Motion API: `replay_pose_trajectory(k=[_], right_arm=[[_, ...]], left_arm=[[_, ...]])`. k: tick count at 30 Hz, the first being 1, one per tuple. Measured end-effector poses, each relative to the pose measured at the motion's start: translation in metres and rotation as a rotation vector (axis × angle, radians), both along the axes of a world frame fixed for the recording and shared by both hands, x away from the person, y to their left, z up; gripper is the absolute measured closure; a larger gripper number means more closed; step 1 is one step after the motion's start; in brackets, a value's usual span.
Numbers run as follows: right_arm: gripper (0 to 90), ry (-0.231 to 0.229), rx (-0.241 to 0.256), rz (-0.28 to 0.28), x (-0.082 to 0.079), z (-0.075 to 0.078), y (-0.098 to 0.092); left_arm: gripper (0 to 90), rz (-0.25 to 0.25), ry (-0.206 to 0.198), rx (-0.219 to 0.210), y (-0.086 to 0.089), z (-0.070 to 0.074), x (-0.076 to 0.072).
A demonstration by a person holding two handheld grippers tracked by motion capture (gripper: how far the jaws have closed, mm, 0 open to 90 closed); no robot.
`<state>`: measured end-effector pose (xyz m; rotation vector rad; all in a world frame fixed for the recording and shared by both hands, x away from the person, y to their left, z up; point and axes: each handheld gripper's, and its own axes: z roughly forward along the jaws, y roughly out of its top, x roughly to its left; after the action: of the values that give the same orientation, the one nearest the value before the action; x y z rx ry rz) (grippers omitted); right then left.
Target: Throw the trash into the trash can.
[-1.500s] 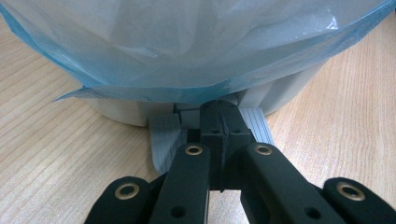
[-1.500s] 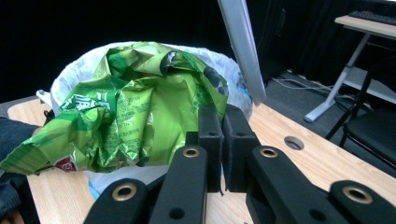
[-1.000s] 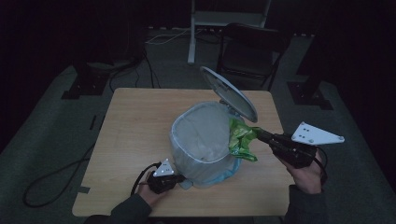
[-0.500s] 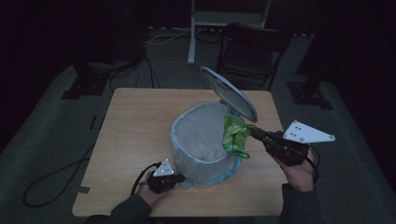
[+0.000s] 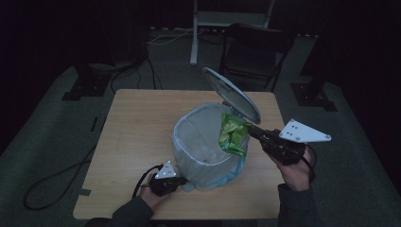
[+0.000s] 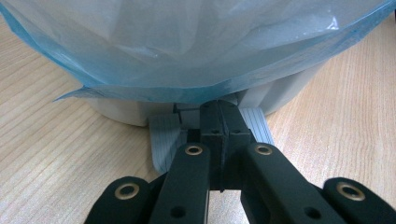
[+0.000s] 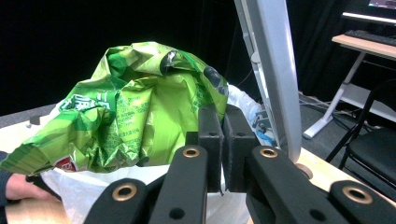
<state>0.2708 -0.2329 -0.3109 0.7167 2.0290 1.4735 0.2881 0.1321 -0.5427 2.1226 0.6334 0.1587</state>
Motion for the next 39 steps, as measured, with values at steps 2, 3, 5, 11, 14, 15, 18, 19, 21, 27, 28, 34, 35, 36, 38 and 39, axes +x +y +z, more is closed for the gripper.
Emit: replay_pose_trajectory(k=[2,3,5,11,14,15,18,19,21,27,28,34,35,36,38,39], right_arm=[[87.3,0.000,0.001,-0.003,0.001,0.000,0.002],[87.3,-0.002,0.003,-0.005,0.001,0.000,0.002],[87.3,-0.003,0.006,-0.012,0.002,0.001,0.004],[87.3,-0.018,0.016,-0.024,0.003,0.003,0.009],[87.3,-0.025,0.023,-0.033,0.004,0.004,0.012],[87.3,-0.025,0.026,-0.033,0.004,0.004,0.013],[87.3,-0.026,0.031,-0.032,0.006,0.005,0.016],[87.3,-0.026,0.031,-0.032,0.006,0.005,0.016],[87.3,-0.036,0.034,-0.043,0.006,0.005,0.017],[87.5,-0.045,0.039,-0.057,0.006,0.007,0.019],[87.5,-0.047,0.037,-0.061,0.006,0.008,0.020],[87.8,-0.048,0.033,-0.066,0.007,0.010,0.024],[87.8,-0.051,0.031,-0.067,0.007,0.010,0.026],[87.7,-0.052,0.032,-0.065,0.008,0.011,0.027],[84.1,-0.051,0.013,-0.053,0.008,0.011,0.031],[84.1,-0.051,0.013,-0.053,0.008,0.011,0.031]], left_arm=[[90.0,0.000,0.000,0.000,0.000,0.000,0.000],[90.0,0.000,0.000,0.000,0.000,0.000,0.000],[90.0,0.000,0.000,0.000,0.000,0.000,0.000],[90.0,0.000,0.000,0.000,0.000,0.000,0.000],[90.0,0.000,0.000,0.000,0.000,0.000,0.000],[90.0,0.001,0.000,0.000,0.000,0.000,0.000],[90.0,0.001,0.000,0.001,0.000,0.000,0.000],[90.0,0.001,0.000,0.001,0.000,0.000,0.000],[90.0,0.000,-0.001,0.000,0.000,0.000,0.000],[90.0,0.000,0.000,0.001,0.000,0.000,0.000],[90.0,0.000,0.000,0.000,0.000,0.000,0.000],[90.0,0.000,0.000,0.001,0.000,0.000,0.000],[90.0,0.000,0.000,0.001,0.000,0.000,0.000],[90.0,0.000,0.000,0.001,0.000,0.000,0.000],[90.0,0.000,0.000,0.001,0.000,0.000,0.000],[90.0,0.000,0.000,0.001,0.000,0.000,0.000]])
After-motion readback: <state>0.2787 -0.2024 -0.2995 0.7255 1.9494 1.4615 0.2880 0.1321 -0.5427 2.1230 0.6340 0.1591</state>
